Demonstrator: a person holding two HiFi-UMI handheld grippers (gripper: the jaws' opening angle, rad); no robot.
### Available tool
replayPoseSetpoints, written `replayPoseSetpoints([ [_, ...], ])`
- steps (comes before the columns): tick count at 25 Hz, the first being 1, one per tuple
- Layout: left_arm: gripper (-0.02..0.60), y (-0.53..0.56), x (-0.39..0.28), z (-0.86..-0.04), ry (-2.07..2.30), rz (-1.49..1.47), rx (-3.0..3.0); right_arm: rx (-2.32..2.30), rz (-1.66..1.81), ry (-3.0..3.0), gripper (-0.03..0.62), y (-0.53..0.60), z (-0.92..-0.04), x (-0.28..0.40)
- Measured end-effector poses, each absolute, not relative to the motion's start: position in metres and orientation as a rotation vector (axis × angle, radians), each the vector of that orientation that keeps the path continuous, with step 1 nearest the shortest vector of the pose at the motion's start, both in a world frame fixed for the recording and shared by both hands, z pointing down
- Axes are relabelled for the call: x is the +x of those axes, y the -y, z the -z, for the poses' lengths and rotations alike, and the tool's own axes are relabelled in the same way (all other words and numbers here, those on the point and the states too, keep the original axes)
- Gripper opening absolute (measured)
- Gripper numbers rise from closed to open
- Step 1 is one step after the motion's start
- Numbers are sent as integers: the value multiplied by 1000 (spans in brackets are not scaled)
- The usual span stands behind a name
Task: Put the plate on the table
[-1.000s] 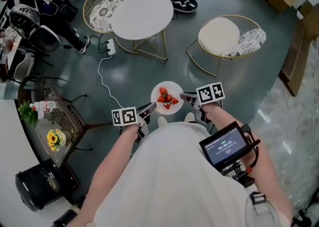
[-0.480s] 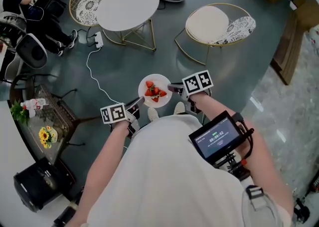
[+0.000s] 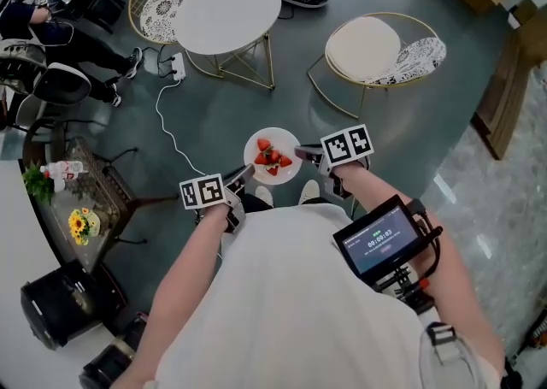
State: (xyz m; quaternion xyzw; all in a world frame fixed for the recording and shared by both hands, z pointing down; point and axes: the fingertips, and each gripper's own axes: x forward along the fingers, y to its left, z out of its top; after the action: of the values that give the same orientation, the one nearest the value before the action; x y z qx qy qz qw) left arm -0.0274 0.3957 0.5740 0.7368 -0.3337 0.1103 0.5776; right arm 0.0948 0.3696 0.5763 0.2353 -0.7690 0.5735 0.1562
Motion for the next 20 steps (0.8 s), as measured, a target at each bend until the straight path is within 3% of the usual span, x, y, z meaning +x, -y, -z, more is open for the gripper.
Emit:
replayPoseSetpoints([
  [7,14,-393,-44,-565,807,-249,1733,657,-1633,2216,18,-364,-571,78],
  [20,15,-280,-37,-603,769,-244,1707,669,-1638,2142,18,-255,-604,85],
])
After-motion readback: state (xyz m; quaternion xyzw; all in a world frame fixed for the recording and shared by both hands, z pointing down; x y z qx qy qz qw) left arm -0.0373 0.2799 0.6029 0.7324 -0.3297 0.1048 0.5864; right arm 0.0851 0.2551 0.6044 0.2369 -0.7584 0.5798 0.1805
